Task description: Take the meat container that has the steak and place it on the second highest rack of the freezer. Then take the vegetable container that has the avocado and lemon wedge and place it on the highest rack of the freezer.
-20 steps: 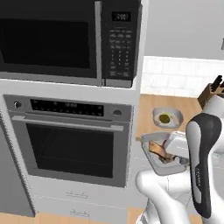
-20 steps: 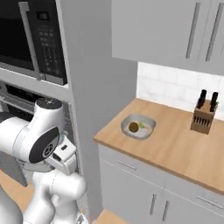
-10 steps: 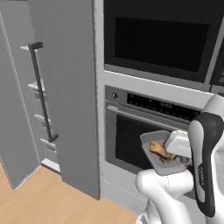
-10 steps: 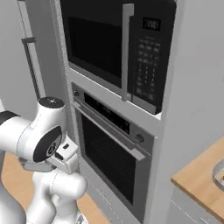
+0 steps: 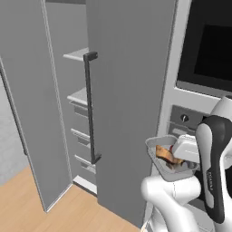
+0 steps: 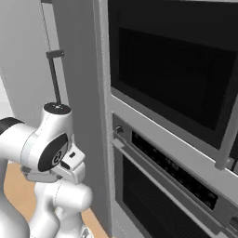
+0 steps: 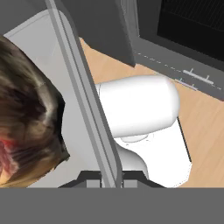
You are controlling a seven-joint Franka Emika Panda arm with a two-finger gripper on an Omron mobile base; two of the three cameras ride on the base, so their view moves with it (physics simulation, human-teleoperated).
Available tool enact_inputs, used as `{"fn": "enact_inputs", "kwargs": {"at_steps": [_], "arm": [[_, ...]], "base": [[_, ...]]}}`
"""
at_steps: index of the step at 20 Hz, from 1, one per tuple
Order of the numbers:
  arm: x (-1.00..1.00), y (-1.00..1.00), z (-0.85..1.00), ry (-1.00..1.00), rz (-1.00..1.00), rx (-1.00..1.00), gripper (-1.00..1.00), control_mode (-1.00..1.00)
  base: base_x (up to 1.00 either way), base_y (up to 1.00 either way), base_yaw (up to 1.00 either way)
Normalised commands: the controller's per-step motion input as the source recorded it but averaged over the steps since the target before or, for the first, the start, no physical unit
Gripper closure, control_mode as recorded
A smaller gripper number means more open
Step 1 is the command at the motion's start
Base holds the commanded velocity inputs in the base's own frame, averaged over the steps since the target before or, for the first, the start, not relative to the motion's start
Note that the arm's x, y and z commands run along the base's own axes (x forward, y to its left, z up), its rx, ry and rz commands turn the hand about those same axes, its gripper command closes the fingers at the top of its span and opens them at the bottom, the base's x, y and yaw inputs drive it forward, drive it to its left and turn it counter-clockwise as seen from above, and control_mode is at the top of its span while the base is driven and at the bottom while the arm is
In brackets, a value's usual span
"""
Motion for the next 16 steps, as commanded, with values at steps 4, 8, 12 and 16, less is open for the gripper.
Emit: {"fn": "enact_inputs", "kwargs": {"at_steps": [4, 8, 12, 16], "arm": [[0.00, 0.00, 0.00, 0.00, 0.00, 0.00, 1.00, 1.00], [0.00, 0.00, 0.00, 0.00, 0.00, 0.00, 1.00, 1.00], [0.00, 0.00, 0.00, 0.00, 0.00, 0.00, 1.00, 1.00], [0.00, 0.00, 0.00, 0.00, 0.00, 0.00, 1.00, 1.00]], "base": [[0.07, 0.97, 0.28], [0.04, 0.86, 0.20], [0.13, 0.69, 0.00], [0.53, 0.38, -0.17]]}}
